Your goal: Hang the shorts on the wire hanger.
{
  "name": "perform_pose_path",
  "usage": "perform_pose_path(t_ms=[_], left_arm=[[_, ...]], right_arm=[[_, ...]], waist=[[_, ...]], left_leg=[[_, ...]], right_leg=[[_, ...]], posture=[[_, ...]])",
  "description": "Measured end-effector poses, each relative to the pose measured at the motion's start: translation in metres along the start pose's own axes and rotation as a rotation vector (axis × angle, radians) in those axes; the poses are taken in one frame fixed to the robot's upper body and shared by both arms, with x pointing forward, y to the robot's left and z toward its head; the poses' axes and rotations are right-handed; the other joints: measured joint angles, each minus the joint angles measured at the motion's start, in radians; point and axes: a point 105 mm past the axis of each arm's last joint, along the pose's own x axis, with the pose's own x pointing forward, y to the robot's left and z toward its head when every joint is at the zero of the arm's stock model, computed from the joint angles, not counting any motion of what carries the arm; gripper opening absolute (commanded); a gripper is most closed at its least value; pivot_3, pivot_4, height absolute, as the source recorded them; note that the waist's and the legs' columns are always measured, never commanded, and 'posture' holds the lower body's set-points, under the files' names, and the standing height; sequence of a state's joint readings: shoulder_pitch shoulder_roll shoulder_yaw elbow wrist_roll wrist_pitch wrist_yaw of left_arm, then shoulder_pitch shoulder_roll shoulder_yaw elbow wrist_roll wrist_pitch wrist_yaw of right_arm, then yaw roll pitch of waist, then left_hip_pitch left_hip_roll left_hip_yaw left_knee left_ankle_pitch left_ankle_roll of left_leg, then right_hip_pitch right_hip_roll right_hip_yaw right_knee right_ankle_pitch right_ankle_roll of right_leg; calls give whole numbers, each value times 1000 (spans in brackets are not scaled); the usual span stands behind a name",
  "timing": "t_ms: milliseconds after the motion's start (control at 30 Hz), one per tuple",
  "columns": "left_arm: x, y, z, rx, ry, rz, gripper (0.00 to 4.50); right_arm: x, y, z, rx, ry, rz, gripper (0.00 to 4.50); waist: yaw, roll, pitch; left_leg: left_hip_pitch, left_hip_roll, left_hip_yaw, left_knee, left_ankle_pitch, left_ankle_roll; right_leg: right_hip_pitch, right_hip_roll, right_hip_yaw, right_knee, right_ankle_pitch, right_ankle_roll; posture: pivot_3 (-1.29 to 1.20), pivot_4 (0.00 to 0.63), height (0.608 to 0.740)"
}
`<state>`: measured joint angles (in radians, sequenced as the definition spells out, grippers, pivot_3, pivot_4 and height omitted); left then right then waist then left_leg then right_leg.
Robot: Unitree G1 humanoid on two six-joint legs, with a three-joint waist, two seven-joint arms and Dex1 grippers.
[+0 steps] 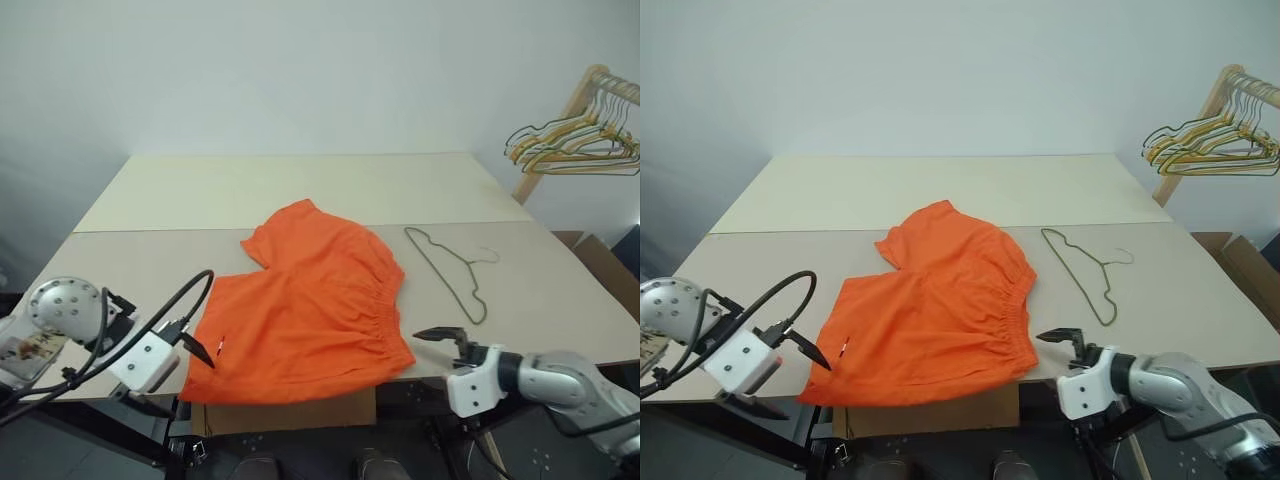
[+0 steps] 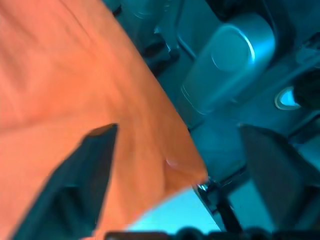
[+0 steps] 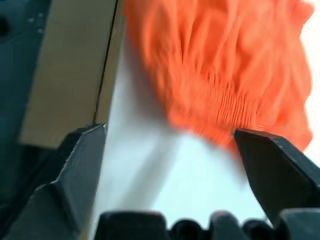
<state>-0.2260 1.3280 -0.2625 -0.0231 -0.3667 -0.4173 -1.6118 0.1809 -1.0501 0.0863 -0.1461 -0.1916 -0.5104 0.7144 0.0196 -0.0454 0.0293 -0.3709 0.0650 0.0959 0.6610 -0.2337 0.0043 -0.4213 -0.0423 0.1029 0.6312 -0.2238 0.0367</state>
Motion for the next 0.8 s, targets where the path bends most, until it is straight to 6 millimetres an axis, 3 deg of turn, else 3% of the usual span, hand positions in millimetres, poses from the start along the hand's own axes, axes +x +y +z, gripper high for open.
perform_pose_path(t_ms=[133, 267, 500, 667, 800], left_arm=[[-15, 12, 9, -59, -79, 100, 4486], [-30, 54, 26, -143, -250, 307, 4486], [-20, 112, 60, -257, -549, 496, 4486], [-14, 126, 74, -257, -617, 503, 4486], [-11, 130, 76, -257, -618, 502, 4486]], right_arm=[[-26, -19, -5, 311, 57, -175, 4500], [-43, -48, -25, 639, 185, -387, 4500], [-41, -69, -80, 1037, 489, -577, 4500], [-26, -76, -99, 1270, 571, -599, 4500], [-18, -76, -104, 1315, 595, -558, 4500]], waist=[[0, 0, 0], [6, -1, 0], [4, -3, -1], [-9, -2, -1], [-10, -2, -1]], left_leg=[[0, 1, -1, 0, 0, 0], [1, 1, -2, 2, 1, -2], [-2, 0, -3, 2, 1, -2], [-9, 0, -9, 0, 0, -2], [-11, 0, -10, 0, -1, 0]], right_leg=[[0, 0, -2, 0, 0, 0], [0, 0, -5, 0, 0, 0], [-1, 0, -4, 0, 2, -1], [-4, 4, -5, -1, 5, 2], [-4, 4, -6, -3, 7, 1]], posture=[[139, 0, 740], [125, 0, 740], [85, 0, 740], [71, 0, 740], [62, 0, 740]])
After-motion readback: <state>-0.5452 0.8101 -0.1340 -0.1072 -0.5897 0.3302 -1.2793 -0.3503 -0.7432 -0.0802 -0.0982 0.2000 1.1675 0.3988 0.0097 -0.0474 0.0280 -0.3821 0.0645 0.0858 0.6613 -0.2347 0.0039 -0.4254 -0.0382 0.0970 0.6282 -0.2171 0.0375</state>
